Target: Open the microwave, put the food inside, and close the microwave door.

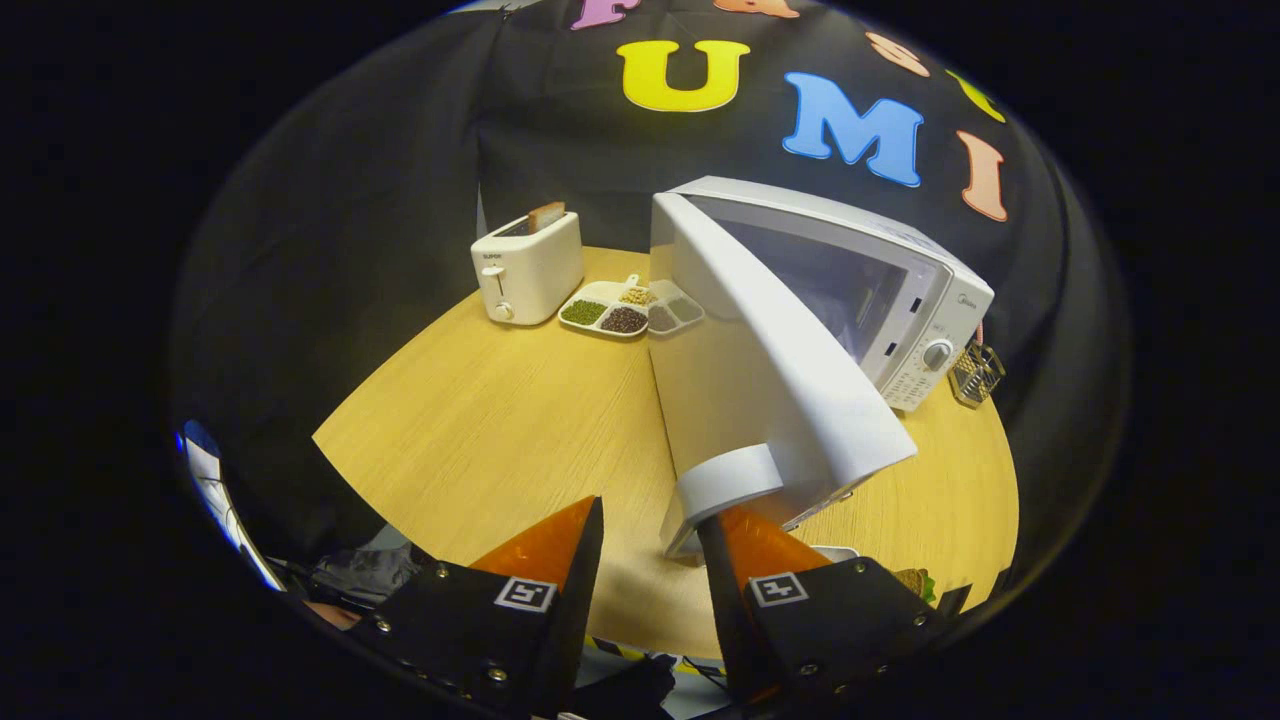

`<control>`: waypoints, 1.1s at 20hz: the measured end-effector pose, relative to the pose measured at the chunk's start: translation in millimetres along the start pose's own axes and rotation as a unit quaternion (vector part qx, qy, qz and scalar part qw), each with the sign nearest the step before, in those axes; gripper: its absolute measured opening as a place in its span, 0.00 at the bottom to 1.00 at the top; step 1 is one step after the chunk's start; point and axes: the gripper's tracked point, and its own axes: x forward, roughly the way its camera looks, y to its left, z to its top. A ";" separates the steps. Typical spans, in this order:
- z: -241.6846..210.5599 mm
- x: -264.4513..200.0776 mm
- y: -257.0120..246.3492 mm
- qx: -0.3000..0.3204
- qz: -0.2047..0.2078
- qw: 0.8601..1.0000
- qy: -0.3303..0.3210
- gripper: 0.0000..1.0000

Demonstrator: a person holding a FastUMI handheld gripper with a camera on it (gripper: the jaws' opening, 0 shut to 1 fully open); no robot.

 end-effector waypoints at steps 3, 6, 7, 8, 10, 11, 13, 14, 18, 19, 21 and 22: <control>-3.6 -5.1 20.8 -0.015 0.010 1.000 0.007 0.58; -4.8 -11.0 52.1 -0.016 0.042 0.999 0.010 0.59; -4.8 -11.1 61.2 -0.019 0.049 0.999 0.008 0.59; -4.4 -9.4 68.5 -0.025 0.054 0.998 0.006 0.59; -4.4 -6.5 81.8 -0.034 0.060 0.998 0.004 0.59; -3.4 -5.9 87.9 -0.038 0.065 0.997 0.003 0.59; -0.7 -5.2 99.8 -0.049 0.080 0.996 -0.001 0.59; 0.9 -6.0 105.7 -0.057 0.091 0.994 -0.006 0.59; 14.3 -13.5 125.7 -0.088 0.146 0.985 -0.039 0.62; 17.8 -18.8 128.6 -0.095 0.161 0.981 -0.049 0.62; 25.7 -31.5 130.9 -0.096 0.186 0.975 -0.073 0.63; 28.4 -38.1 131.4 -0.094 0.201 0.972 -0.081 0.72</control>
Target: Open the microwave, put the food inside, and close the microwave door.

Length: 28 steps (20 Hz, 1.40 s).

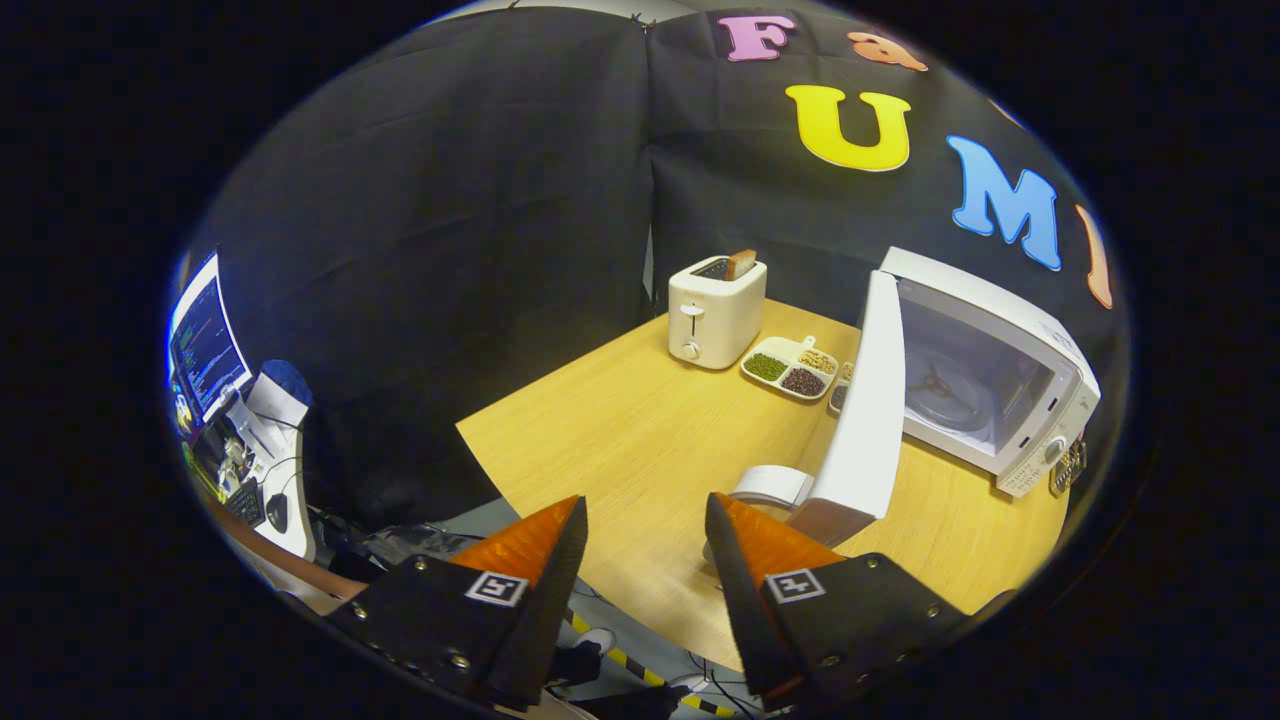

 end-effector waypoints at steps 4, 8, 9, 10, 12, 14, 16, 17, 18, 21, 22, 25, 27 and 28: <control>21.2 -32.0 0.3 0.022 0.033 0.997 -0.062 0.79; 34.2 -67.6 -9.5 0.040 0.050 0.992 -0.110 0.79; 36.1 -75.9 -14.2 0.040 0.048 0.991 -0.119 0.79; 37.2 -83.4 -20.4 0.038 0.043 0.991 -0.125 0.79; 34.3 -96.9 -33.1 0.034 0.031 0.990 -0.132 0.79; 31.2 -107.7 -47.5 0.039 0.018 0.990 -0.137 0.79; 26.7 -116.2 -64.0 0.050 0.004 0.989 -0.143 0.79; 25.2 -122.6 -71.5 0.055 -0.004 0.988 -0.145 0.79; 24.6 -128.7 -79.7 0.062 -0.013 0.987 -0.148 0.79; 17.5 -140.5 -107.2 0.080 -0.042 0.984 -0.153 0.79; 14.5 -144.3 -116.1 0.087 -0.052 0.983 -0.153 0.79; -2.6 -157.4 -142.3 0.121 -0.086 0.978 -0.148 0.79; -16.1 -162.7 -160.2 0.152 -0.106 0.972 -0.146 0.79; -23.5 -165.6 -168.5 0.167 -0.115 0.969 -0.143 0.79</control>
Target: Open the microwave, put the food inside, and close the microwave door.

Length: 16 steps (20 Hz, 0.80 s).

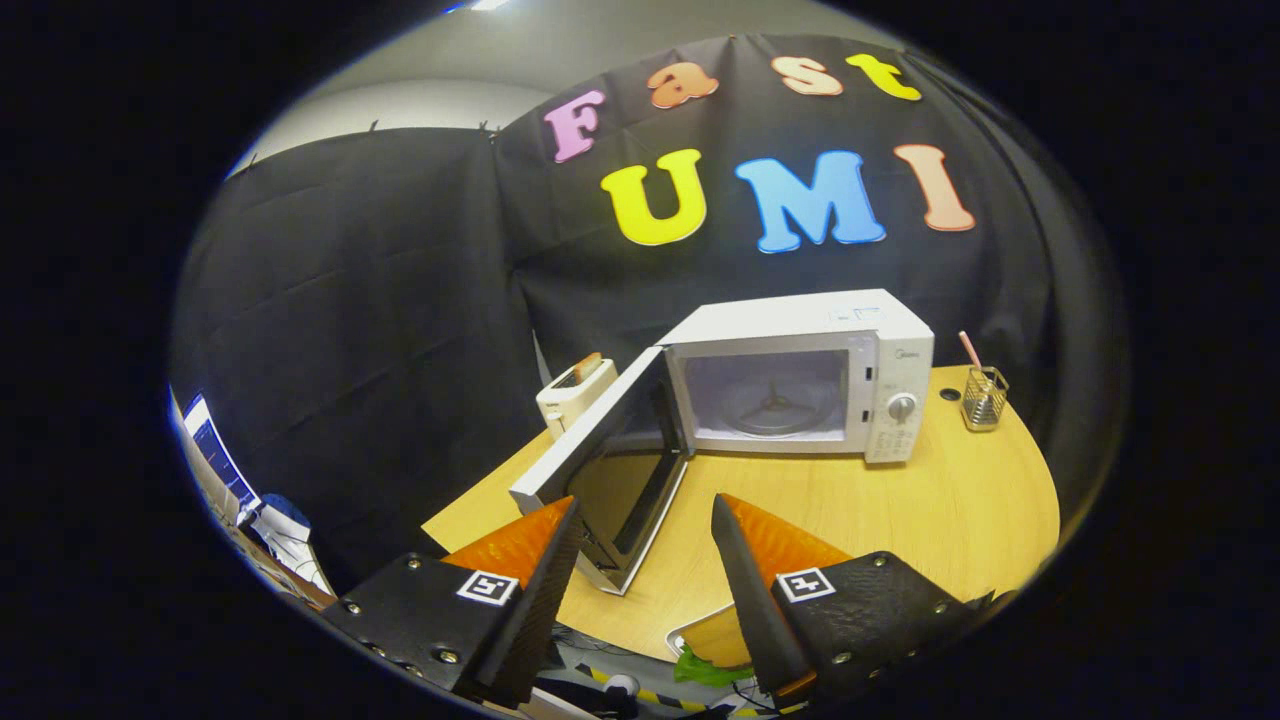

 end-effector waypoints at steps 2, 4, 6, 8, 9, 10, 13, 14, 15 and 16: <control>-10.0 -4.5 -22.8 0.019 -0.025 0.999 0.007 0.79; -22.4 -7.8 -43.0 0.033 -0.050 0.998 0.015 0.79; -37.3 -9.1 -57.9 0.054 -0.065 0.996 0.028 0.79; -53.4 -7.6 -69.9 0.075 -0.077 0.993 0.043 0.79; -62.5 -7.2 -77.0 0.084 -0.084 0.992 0.052 0.79; -71.0 -7.4 -82.5 0.092 -0.090 0.990 0.062 0.79; -97.3 -5.6 -93.5 0.116 -0.107 0.983 0.094 0.79; -105.5 -5.7 -97.9 0.125 -0.113 0.980 0.104 0.79; -113.0 -5.1 -100.1 0.135 -0.119 0.977 0.115 0.79; -119.3 -5.3 -103.0 0.145 -0.124 0.974 0.124 0.79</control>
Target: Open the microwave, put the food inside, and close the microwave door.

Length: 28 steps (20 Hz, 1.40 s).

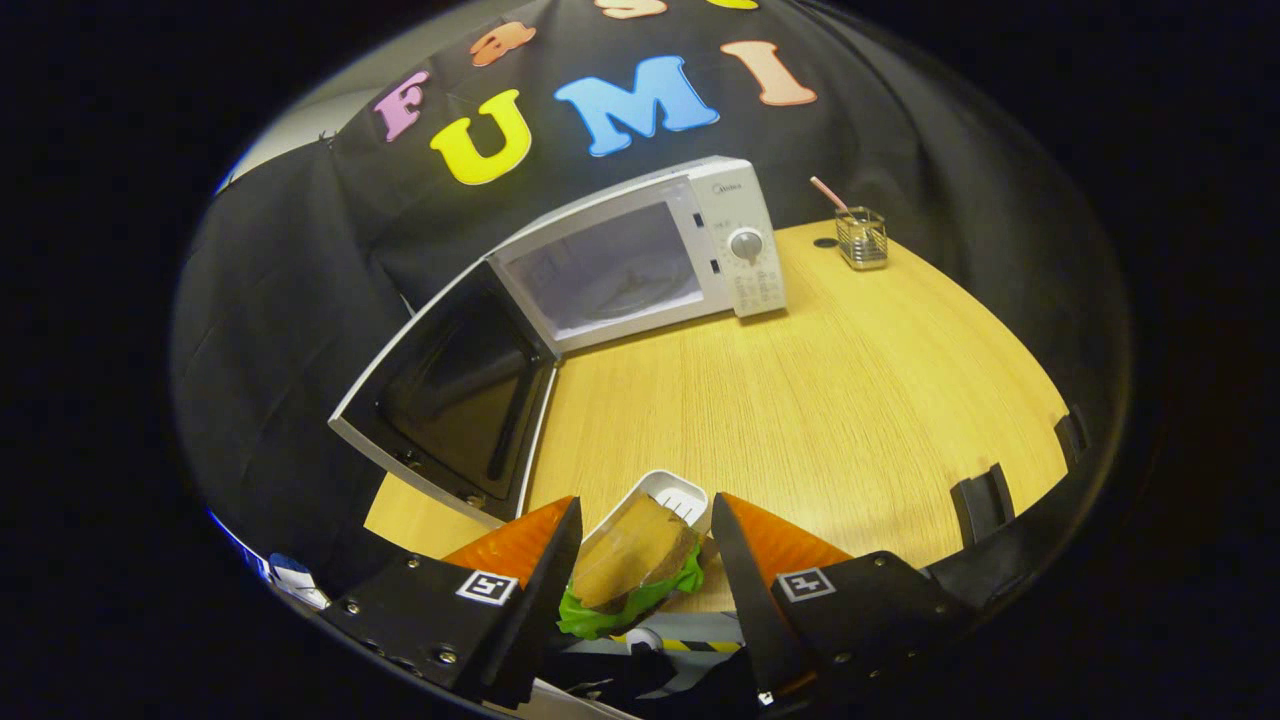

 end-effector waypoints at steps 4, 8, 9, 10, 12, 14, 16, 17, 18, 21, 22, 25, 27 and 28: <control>-15.2 6.6 -10.3 0.028 -0.013 0.999 0.026 0.79; -37.0 14.6 -9.7 0.067 -0.012 0.995 0.070 0.79; -42.1 16.4 -6.7 0.084 -0.007 0.993 0.082 0.79; -46.3 17.6 -2.5 0.100 -0.001 0.991 0.092 0.79; -51.4 21.8 1.4 0.123 0.007 0.986 0.108 0.79; -52.2 22.5 5.4 0.139 0.013 0.983 0.118 0.71; -52.5 24.6 6.1 0.142 0.015 0.981 0.134 0.57; -47.7 24.2 4.3 0.151 0.012 0.980 0.129 0.57; -48.3 24.5 6.3 0.149 0.015 0.979 0.139 0.39; -43.2 29.5 2.7 0.139 0.012 0.978 0.152 0.25; -39.1 29.3 0.2 0.132 0.009 0.979 0.152 0.25; -30.5 28.9 -4.2 0.103 0.007 0.981 0.165 0.24; -22.0 27.5 -4.1 0.092 0.010 0.981 0.170 0.24; -16.6 25.8 -3.8 0.085 0.012 0.982 0.169 0.24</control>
